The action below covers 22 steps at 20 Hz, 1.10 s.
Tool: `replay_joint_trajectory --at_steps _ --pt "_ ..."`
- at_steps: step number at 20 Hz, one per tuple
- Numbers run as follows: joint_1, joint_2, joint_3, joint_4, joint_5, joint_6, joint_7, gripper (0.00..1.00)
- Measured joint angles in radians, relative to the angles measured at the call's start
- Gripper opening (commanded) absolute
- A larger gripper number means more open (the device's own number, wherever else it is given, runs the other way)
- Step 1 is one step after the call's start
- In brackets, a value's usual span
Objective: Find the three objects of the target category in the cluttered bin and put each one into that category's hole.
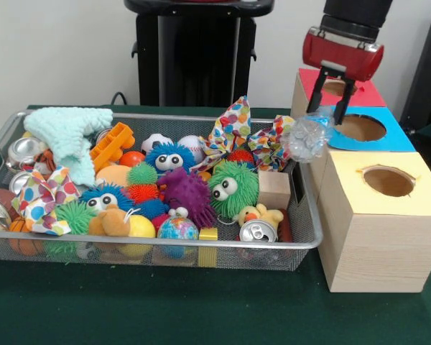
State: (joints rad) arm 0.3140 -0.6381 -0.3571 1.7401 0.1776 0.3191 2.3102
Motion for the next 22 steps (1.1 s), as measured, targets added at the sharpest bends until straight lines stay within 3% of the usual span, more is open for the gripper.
replay_joint_trajectory --at_steps 22 --pt "0.207 0.046 -0.069 0.038 0.208 0.001 0.009 0.0"
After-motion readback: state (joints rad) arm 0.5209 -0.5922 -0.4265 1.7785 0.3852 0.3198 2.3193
